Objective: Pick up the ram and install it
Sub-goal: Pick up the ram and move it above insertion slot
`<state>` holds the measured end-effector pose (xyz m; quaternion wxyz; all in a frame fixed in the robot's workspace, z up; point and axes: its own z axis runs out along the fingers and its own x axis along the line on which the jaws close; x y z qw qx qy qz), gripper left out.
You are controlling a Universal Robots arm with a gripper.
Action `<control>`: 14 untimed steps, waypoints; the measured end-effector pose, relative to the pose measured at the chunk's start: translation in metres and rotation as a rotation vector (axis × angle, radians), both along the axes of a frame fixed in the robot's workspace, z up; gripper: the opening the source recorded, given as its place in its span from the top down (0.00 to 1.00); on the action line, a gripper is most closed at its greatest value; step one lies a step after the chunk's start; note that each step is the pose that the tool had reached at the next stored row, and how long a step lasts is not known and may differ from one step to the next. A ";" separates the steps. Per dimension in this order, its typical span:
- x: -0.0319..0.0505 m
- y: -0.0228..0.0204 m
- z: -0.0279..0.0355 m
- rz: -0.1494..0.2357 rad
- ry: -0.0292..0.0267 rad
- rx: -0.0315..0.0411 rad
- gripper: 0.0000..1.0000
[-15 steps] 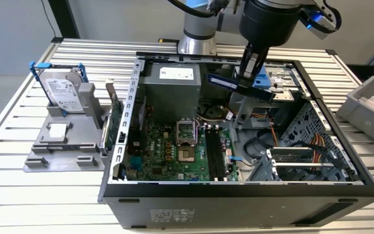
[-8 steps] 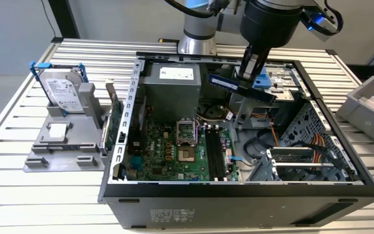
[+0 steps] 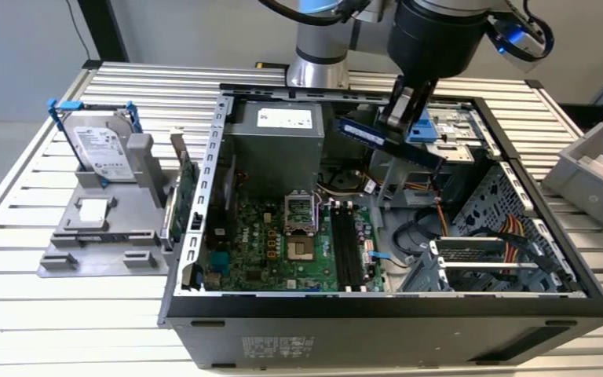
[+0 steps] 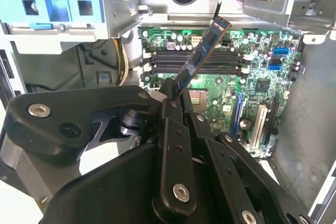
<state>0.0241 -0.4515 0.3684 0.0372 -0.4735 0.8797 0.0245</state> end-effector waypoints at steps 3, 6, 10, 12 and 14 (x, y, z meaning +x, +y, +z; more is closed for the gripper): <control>0.0001 -0.0024 0.0000 -0.015 0.0000 0.0001 1.00; 0.0000 -0.0040 -0.0001 -0.036 -0.0001 0.0002 1.00; 0.0001 -0.0041 0.0000 -0.089 -0.0001 0.0001 1.00; 0.0001 -0.0041 0.0000 -0.116 -0.0001 0.0001 1.00; 0.0001 -0.0041 0.0000 -0.142 0.0000 0.0001 1.00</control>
